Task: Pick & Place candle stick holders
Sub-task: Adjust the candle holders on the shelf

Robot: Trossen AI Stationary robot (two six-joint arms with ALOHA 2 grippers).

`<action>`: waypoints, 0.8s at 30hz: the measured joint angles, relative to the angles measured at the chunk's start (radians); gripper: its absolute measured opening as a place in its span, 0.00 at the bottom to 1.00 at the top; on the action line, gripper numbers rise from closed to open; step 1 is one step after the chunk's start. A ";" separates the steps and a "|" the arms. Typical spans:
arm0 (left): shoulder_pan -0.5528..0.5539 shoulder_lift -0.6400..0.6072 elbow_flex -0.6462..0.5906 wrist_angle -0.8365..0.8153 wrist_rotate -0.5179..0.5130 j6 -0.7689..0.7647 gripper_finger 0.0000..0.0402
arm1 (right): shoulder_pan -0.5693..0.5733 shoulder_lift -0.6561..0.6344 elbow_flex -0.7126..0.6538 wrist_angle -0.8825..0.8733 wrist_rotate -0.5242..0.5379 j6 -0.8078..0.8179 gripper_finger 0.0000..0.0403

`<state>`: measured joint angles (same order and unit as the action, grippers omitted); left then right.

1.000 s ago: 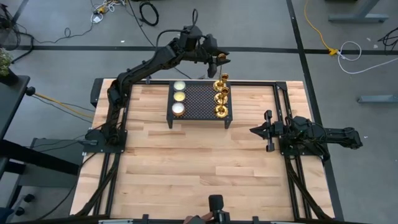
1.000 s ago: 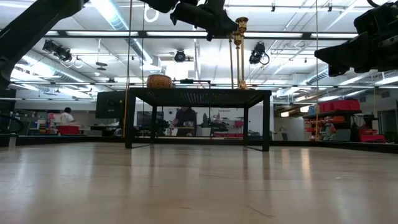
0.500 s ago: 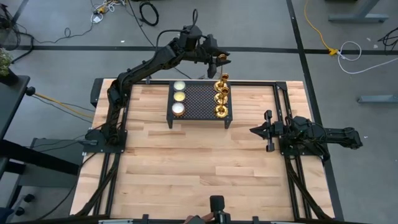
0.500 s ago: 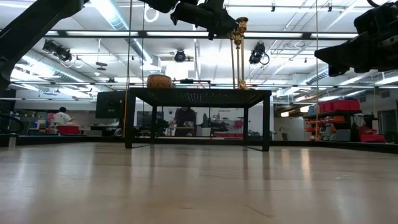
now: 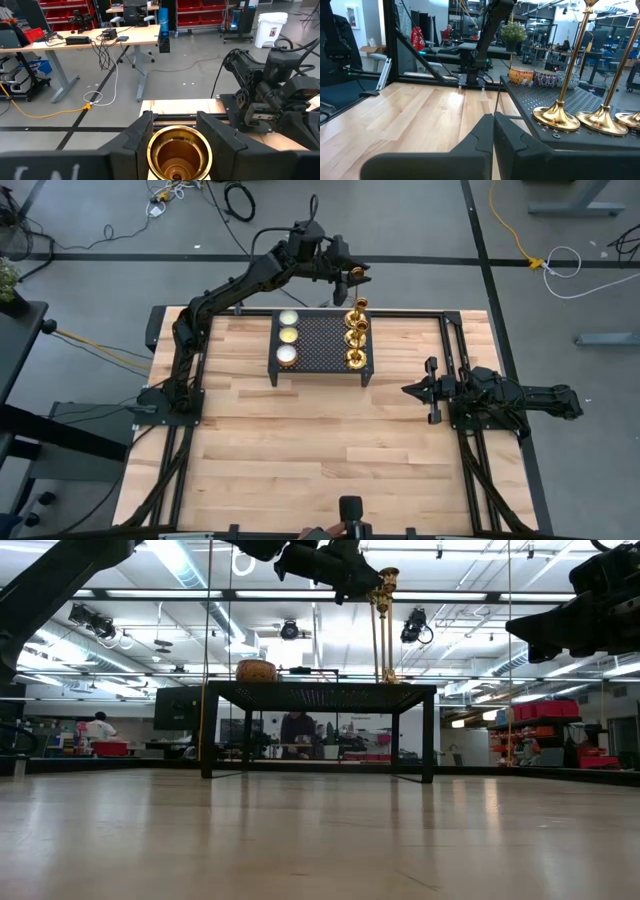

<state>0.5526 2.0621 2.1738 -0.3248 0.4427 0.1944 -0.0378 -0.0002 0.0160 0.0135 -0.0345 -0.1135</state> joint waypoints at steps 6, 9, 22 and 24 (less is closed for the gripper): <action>0.000 0.000 0.000 0.002 0.001 0.000 0.41 | 0.000 0.000 0.000 0.000 0.000 0.000 0.03; 0.000 0.000 0.000 0.001 0.001 0.000 0.42 | 0.000 0.000 0.000 0.000 0.000 0.000 0.03; 0.000 0.001 0.000 0.001 0.001 0.001 0.42 | 0.000 0.000 0.000 0.000 0.000 0.000 0.03; 0.000 0.001 0.000 0.000 0.000 0.001 0.44 | 0.000 0.000 0.000 0.000 0.000 0.000 0.03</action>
<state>0.5522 2.0628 2.1738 -0.3249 0.4431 0.1954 -0.0379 -0.0002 0.0161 0.0135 -0.0345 -0.1135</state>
